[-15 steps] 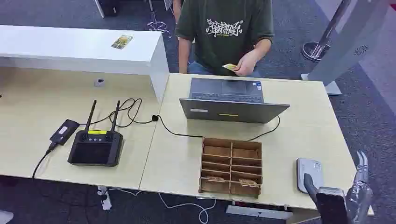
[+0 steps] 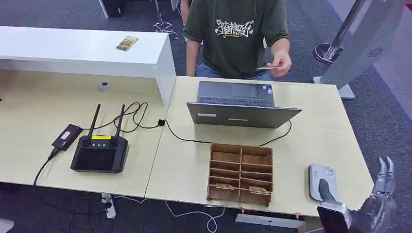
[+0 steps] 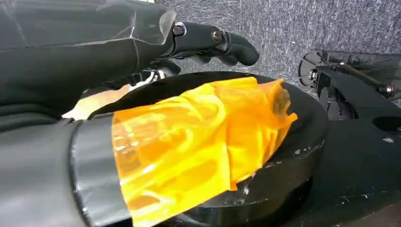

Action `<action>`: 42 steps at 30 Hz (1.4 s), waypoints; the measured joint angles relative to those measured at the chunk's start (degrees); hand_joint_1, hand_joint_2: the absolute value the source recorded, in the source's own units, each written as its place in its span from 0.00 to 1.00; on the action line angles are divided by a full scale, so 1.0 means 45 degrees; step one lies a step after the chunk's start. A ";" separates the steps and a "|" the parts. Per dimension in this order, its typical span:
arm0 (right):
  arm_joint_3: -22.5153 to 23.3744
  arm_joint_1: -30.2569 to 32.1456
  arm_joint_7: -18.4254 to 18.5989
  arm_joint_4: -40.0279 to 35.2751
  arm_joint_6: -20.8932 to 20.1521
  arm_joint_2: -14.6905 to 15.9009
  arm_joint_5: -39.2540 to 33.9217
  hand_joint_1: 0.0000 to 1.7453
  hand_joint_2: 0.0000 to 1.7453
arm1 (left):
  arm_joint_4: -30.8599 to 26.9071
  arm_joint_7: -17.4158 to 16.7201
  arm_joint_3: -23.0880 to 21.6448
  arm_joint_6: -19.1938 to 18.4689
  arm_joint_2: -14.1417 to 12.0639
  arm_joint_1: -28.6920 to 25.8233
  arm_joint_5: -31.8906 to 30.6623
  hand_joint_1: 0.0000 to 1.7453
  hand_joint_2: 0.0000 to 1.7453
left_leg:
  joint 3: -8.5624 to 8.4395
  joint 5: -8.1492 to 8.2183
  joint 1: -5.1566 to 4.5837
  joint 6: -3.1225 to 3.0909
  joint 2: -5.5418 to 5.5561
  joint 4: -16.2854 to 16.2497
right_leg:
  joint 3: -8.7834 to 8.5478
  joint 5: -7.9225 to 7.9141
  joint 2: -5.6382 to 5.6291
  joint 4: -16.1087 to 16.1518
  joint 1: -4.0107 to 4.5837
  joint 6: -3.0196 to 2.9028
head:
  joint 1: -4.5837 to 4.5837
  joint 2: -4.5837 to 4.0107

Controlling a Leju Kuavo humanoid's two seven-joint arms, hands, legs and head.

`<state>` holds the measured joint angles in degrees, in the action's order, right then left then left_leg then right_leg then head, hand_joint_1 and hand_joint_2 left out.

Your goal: Pass the card to the sensor for recognition and then transmit it.

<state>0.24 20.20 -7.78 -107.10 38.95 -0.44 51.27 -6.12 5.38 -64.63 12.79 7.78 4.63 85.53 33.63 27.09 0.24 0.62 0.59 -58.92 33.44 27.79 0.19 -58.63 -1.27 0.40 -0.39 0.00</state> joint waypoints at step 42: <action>-0.0050 -0.4563 0.3104 0.1828 -0.0055 0.0098 0.7423 0.00 1.00 | 0.0000 -0.0505 -0.1103 -0.0165 -0.0053 0.0227 -0.0078 0.00 0.00 | -0.0002 -0.0029 -0.0003 -0.0011 -0.0045 0.0001 | -0.0011 -0.0051 -0.0043 -0.0003 -0.0002 -0.0005 | 0.0000 0.0000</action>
<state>0.01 -0.34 6.19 -98.87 38.71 0.00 84.67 -6.12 3.10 -69.59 12.04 7.54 5.64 85.18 33.62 26.96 0.23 0.57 0.39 -58.91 33.39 27.56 0.00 -58.64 -1.27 0.37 -0.39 0.00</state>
